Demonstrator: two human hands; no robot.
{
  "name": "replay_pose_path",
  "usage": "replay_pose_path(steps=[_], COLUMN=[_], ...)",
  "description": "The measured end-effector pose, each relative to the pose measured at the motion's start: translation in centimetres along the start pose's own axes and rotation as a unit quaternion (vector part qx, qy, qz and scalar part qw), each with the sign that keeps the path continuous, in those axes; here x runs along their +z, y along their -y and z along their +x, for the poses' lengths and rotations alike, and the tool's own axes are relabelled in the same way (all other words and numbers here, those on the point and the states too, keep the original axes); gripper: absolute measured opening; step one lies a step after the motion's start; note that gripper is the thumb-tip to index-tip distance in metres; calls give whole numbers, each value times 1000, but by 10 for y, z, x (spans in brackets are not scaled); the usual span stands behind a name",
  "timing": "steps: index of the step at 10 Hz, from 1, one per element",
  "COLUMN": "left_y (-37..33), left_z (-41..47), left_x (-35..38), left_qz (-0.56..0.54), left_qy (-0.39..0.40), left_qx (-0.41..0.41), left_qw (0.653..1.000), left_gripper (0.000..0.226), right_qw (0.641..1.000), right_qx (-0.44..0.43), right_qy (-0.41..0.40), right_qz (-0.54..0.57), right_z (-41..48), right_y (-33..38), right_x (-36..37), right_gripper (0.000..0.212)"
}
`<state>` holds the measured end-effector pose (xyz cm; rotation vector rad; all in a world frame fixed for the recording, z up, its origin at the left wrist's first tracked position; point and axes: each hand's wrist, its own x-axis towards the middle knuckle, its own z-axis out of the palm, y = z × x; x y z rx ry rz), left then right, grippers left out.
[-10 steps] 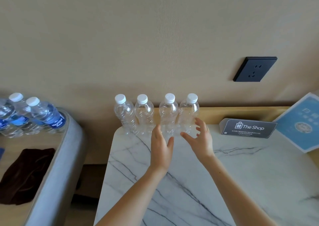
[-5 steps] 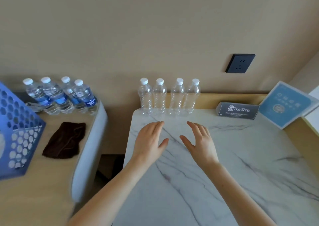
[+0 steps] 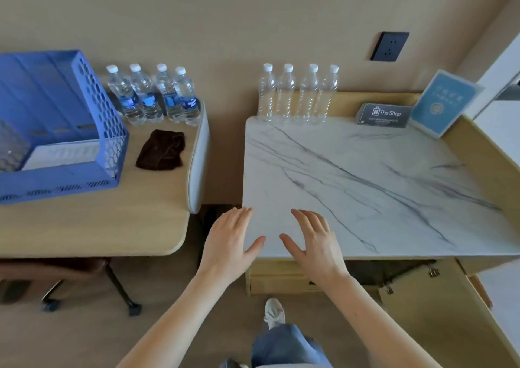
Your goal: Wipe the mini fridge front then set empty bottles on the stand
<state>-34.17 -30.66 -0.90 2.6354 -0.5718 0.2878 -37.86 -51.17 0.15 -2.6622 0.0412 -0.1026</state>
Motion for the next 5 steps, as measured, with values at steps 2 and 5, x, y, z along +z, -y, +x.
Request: replay_pose_path(steps=[2, 5], left_y=[-17, -73], left_z=[-67, -146], left_x=[-42, -63], left_qz=[-17, -25], left_qy=[-42, -80], left_qx=[17, -2], left_qw=[999, 997], left_gripper=[52, 53], right_qw=[998, 990], right_qx=[-31, -84], right_qy=[-45, -115], right_qz=[-1, -7], right_z=[-71, -160], right_y=[26, 14], right_x=[-7, -25], right_gripper=[57, 52])
